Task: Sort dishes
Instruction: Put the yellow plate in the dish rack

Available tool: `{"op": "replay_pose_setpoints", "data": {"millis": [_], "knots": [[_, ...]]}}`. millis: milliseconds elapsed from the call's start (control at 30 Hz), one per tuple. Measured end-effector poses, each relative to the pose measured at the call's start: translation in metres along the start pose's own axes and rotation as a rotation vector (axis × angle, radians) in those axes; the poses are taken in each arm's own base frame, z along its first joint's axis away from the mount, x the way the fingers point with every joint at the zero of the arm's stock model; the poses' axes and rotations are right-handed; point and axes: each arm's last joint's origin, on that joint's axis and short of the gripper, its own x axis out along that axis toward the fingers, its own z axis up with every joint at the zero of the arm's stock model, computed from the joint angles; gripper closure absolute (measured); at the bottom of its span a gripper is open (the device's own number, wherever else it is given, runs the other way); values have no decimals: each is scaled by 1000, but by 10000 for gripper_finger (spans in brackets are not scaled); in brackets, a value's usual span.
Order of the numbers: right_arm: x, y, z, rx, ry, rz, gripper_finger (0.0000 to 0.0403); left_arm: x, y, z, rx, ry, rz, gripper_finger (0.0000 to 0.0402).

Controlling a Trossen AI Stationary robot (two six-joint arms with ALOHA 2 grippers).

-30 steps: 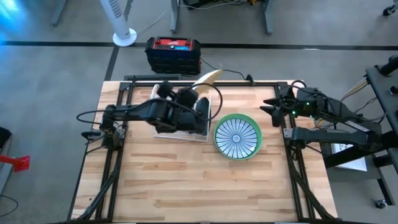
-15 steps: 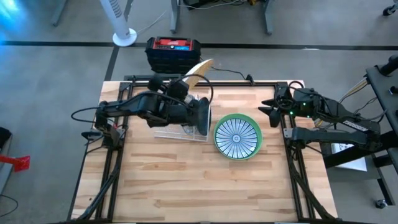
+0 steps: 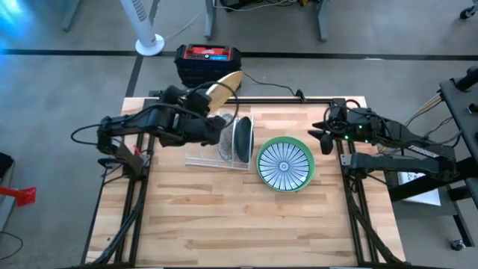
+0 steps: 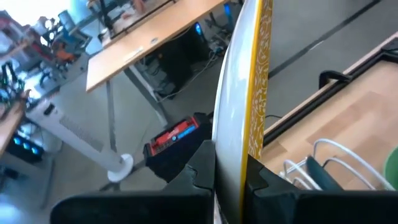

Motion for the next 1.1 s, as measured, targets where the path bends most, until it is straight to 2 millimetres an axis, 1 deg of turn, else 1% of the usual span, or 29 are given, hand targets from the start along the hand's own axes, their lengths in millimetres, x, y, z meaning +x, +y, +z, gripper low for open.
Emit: {"op": "replay_pose_setpoints", "data": {"millis": [133,267,367,733,1100], "knots": [[0,0,0,0,0,0,222,1,6,-19,-87,16,6,399],[1,0,1,2,-15,5,222,6,-1,-36,-131,31,17,399],[1,1,2,12,-20,7,222,10,-6,-45,-134,50,26,399],[3,1,2,13,-9,3,222,20,-15,-65,-146,73,80,399],[15,2,1,7,40,-14,222,30,-37,-74,-164,101,103,398]]}}
